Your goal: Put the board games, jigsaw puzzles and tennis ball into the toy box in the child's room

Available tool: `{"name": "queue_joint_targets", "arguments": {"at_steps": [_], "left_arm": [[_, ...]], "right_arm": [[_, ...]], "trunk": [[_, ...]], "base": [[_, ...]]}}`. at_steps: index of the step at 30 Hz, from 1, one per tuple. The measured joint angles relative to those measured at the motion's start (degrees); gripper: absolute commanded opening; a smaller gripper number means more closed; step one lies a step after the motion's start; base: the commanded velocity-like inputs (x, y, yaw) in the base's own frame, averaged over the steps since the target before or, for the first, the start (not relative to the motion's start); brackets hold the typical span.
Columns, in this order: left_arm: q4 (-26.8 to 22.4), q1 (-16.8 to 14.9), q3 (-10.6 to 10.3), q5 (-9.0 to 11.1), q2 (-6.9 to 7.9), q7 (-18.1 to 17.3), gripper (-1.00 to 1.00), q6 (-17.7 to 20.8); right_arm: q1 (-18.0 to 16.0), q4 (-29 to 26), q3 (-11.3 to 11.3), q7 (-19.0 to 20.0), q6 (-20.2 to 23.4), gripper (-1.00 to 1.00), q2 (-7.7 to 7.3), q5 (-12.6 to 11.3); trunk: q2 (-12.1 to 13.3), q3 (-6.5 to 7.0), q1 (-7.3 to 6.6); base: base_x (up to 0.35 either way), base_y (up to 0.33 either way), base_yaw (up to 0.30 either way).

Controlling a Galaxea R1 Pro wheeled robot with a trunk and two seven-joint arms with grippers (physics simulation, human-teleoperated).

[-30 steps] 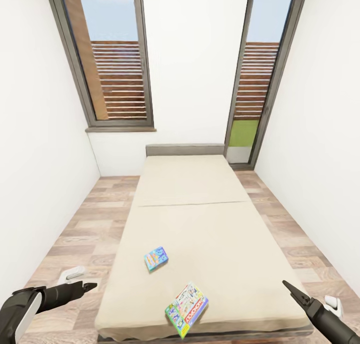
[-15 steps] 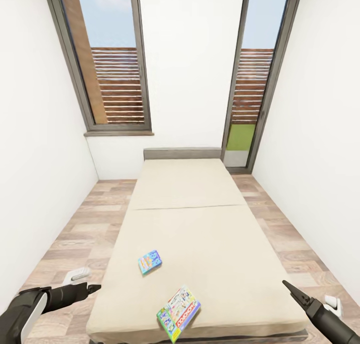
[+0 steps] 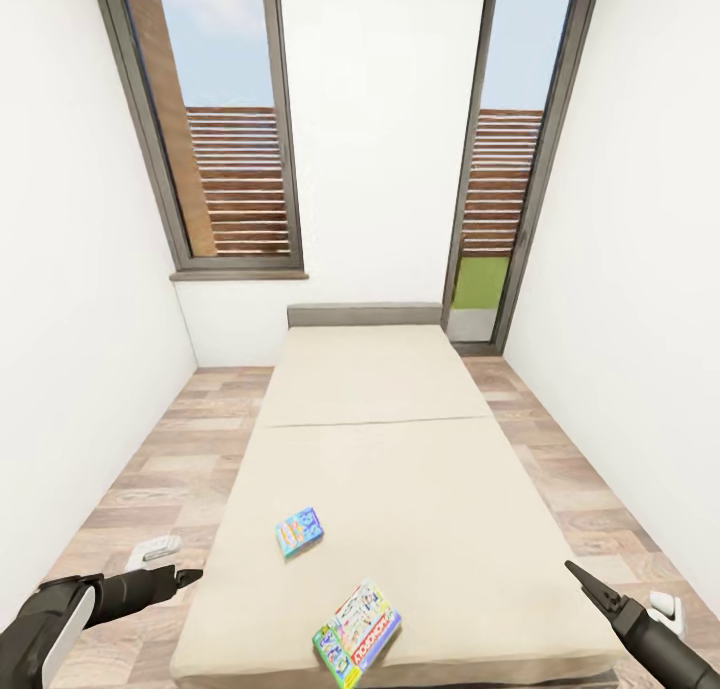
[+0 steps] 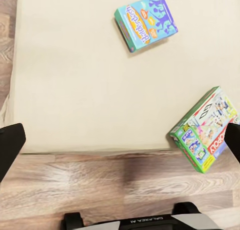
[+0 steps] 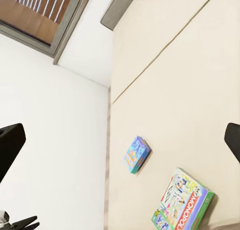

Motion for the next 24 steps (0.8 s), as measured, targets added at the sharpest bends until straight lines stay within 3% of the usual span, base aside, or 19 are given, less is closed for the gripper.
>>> {"name": "queue_joint_targets", "arguments": {"at_steps": [24], "left_arm": [[0.0,0.0,-0.1,0.0,0.00,0.0,1.00,-0.1]], "right_arm": [[0.0,0.0,0.0,0.0,-0.5,1.00,-0.02,0.0]], "trunk": [[0.0,2.30,0.00]], "base": [[0.000,-0.152,0.000]]}}
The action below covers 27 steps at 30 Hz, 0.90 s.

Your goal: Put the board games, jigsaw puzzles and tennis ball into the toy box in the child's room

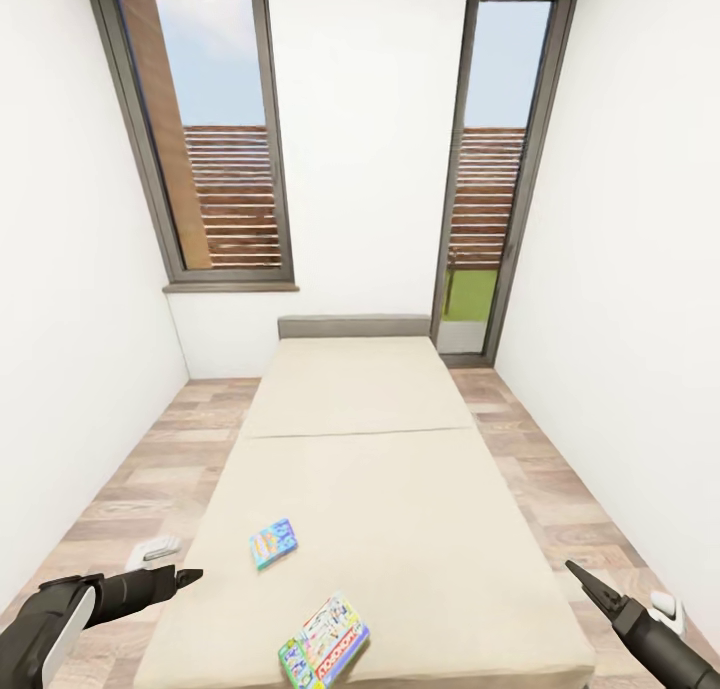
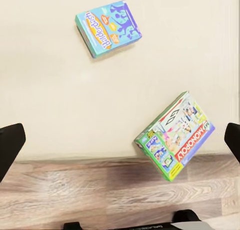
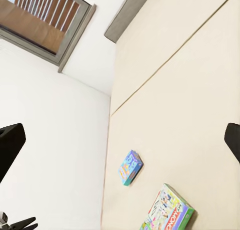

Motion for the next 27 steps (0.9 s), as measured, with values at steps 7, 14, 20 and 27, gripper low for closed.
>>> {"name": "queue_joint_targets", "arguments": {"at_steps": [7,14,20,27], "left_arm": [[0.0,0.0,0.0,0.0,0.00,0.0,1.00,0.0],[0.0,0.0,0.0,0.0,-0.10,0.0,1.00,0.0],[0.0,0.0,0.0,0.0,-0.52,0.0,1.00,0.0],[0.0,0.0,-0.1,0.0,-0.60,0.0,1.00,0.0]], "right_arm": [[0.0,0.0,0.0,0.0,0.0,1.00,-0.02,0.0],[0.0,0.1,0.0,-0.1,0.0,1.00,-0.02,0.0],[0.0,0.2,0.0,-0.1,0.0,1.00,-0.06,0.0],[0.0,0.1,0.0,-0.1,0.0,1.00,-0.06,0.0]], "trunk": [[0.0,0.67,0.00],[0.0,1.34,0.00],[0.0,1.89,0.00],[-0.1,2.49,0.01]], "base": [[0.000,-0.024,0.000],[0.000,-0.004,0.000],[0.000,-0.009,0.000],[0.000,-0.156,0.000]]}}
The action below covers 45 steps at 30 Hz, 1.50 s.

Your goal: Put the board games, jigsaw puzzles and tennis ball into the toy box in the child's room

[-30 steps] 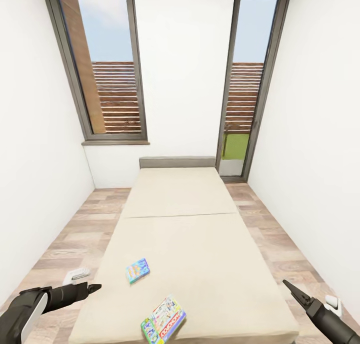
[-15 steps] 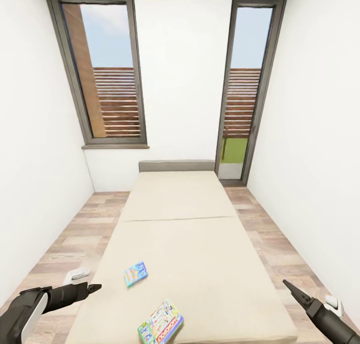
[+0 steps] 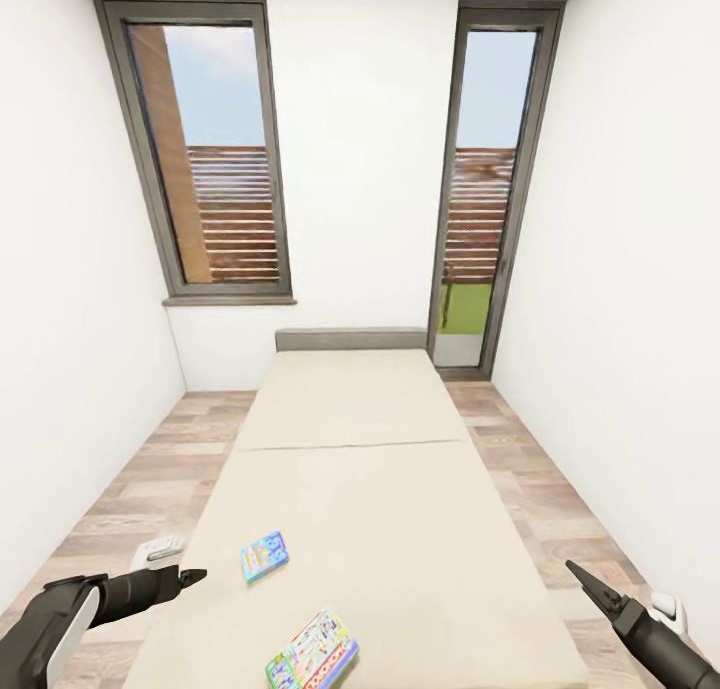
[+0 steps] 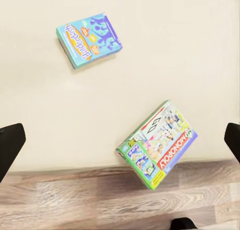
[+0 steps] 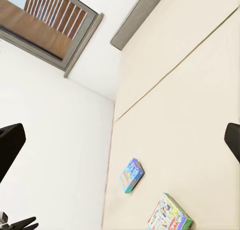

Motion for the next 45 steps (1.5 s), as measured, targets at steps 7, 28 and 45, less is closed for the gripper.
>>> {"name": "queue_joint_targets", "arguments": {"at_steps": [7,28,45], "left_arm": [[0.0,0.0,0.0,0.0,-0.01,0.0,1.00,0.0],[0.0,0.0,0.1,0.0,-0.02,0.0,1.00,0.0],[0.0,0.0,0.1,0.0,-0.01,0.0,1.00,0.0]], "right_arm": [[0.0,0.0,0.0,0.0,0.0,1.00,-0.01,0.0],[0.0,0.2,0.0,0.0,0.0,1.00,-0.05,0.0],[0.0,0.3,0.0,0.0,0.1,1.00,-0.02,0.0]], "trunk": [[0.0,0.64,0.00],[0.0,2.65,0.00],[0.0,4.27,0.00]], "base": [[0.000,-0.080,0.000],[0.000,-0.093,0.000],[0.000,-0.126,0.000]]}}
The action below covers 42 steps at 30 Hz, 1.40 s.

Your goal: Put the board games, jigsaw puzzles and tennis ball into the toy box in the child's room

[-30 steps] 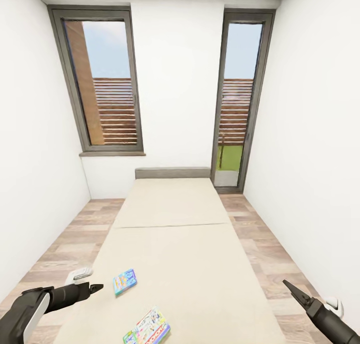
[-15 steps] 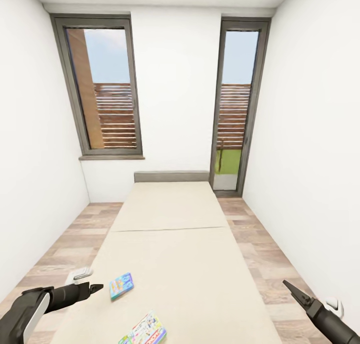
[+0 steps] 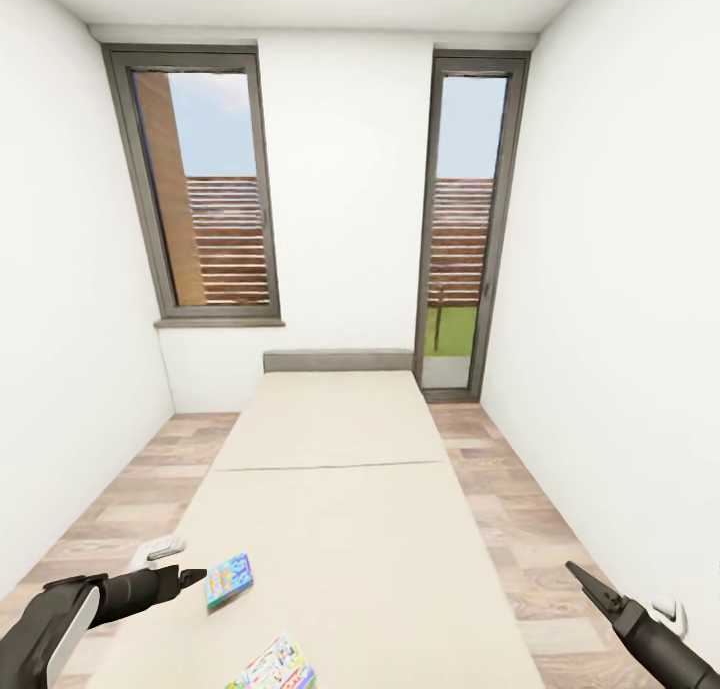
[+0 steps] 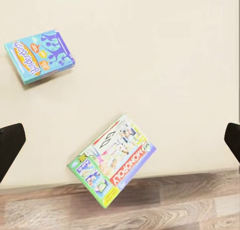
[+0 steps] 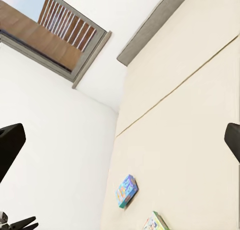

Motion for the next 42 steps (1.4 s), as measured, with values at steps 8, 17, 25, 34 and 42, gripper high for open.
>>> {"name": "queue_joint_targets", "arguments": {"at_steps": [8,17,25,34,42], "left_arm": [[0.0,0.0,0.0,0.0,-0.01,0.0,1.00,0.1],[0.0,0.0,0.0,0.1,-0.04,-0.1,1.00,0.1],[0.0,0.0,0.1,0.2,-0.02,-0.2,1.00,0.2],[0.0,0.0,0.2,0.5,0.00,-0.3,1.00,0.8],[0.1,0.0,0.5,0.9,-0.44,-0.8,1.00,1.3]], "right_arm": [[0.0,0.0,0.0,0.0,0.0,1.00,0.00,0.0],[0.0,-0.1,0.0,0.0,0.0,1.00,0.01,0.0],[0.0,-0.1,0.0,-0.1,0.0,1.00,0.01,0.0],[0.0,0.0,0.0,-1.9,0.0,1.00,0.01,0.0],[0.0,0.0,0.0,-3.0,0.0,1.00,0.01,-0.2]], "trunk": [[0.0,0.39,0.00],[0.0,0.40,0.00],[0.0,0.40,0.00],[-0.4,0.23,0.22],[-0.4,0.22,0.22]], "base": [[0.000,-0.121,0.010],[0.000,-0.099,0.000],[0.000,-0.040,0.000],[0.000,-0.002,0.000],[0.000,0.000,0.000]]}}
